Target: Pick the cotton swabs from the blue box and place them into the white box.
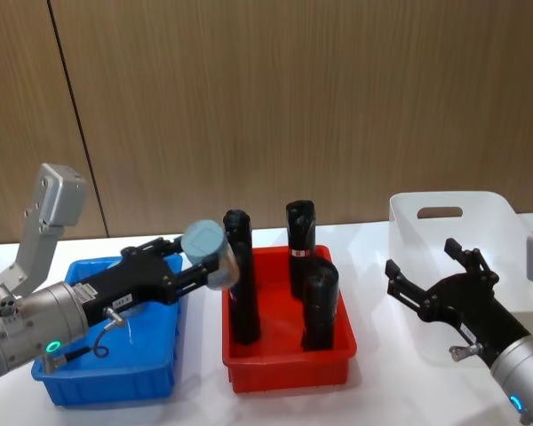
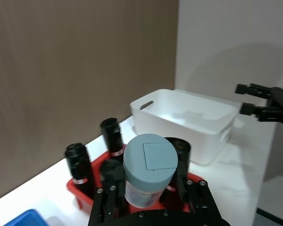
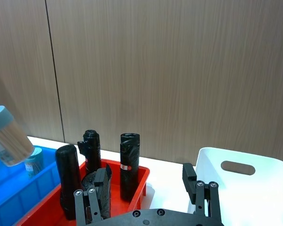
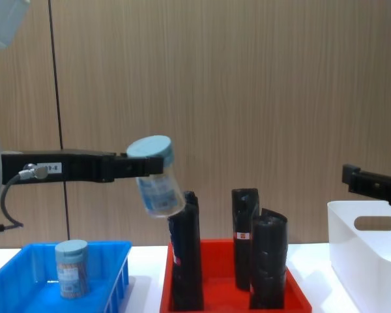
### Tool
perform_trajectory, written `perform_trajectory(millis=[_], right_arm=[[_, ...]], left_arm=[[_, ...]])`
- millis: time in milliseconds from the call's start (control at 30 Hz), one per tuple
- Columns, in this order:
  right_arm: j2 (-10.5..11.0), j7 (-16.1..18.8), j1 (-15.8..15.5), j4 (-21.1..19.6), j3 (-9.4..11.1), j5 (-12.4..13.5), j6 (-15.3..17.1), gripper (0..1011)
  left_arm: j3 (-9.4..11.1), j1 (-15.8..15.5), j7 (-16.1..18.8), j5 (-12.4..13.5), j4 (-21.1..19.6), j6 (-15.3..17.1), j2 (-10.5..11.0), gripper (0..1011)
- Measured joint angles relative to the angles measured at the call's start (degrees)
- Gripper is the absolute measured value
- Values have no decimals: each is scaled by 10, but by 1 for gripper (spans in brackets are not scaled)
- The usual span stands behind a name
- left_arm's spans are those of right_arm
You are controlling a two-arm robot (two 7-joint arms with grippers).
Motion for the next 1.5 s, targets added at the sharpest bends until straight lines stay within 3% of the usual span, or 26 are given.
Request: perform_trajectory(millis=[867,1133,1500], right_arm=[[0,0,0,0,0,0,0,1002],[0,0,0,0,0,0,0,1002],[0,0,0,0,0,0,0,1002]], left_arm=[[17,-61,-279,-25,101,-26,-15,639],[19,-68,-319,-25,113,-33,-12,639],[19,-66,-326,-18,113,-40,-2,639]])
